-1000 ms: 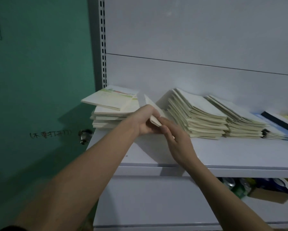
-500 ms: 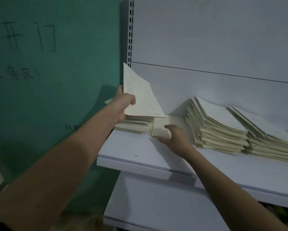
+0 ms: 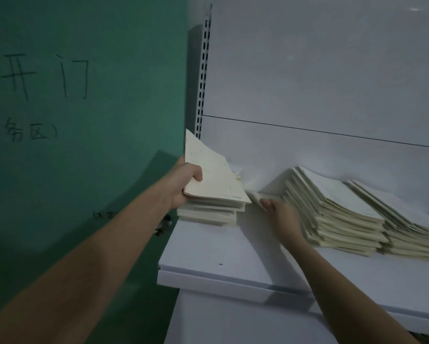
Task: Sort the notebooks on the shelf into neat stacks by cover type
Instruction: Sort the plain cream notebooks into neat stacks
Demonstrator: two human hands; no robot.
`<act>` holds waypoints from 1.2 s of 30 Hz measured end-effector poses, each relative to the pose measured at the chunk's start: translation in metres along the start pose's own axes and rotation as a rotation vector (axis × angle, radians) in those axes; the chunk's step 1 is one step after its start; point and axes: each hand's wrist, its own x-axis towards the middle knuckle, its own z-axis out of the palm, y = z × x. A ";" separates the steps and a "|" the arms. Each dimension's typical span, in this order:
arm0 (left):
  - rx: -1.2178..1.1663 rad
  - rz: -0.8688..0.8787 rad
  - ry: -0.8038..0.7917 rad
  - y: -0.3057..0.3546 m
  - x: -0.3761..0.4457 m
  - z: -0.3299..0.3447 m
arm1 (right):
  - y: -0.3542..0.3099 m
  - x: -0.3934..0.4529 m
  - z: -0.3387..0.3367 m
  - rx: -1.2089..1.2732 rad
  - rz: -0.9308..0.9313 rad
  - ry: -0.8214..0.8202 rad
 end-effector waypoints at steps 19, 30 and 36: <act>-0.090 -0.078 -0.110 -0.002 0.035 0.092 | -0.047 -0.015 -0.066 0.092 -0.520 0.149; -0.246 -0.073 -0.035 -0.001 0.034 0.206 | 0.029 0.028 -0.167 0.545 0.010 0.063; 0.190 0.013 0.094 -0.027 0.062 0.257 | 0.095 0.039 -0.188 0.388 0.096 -0.070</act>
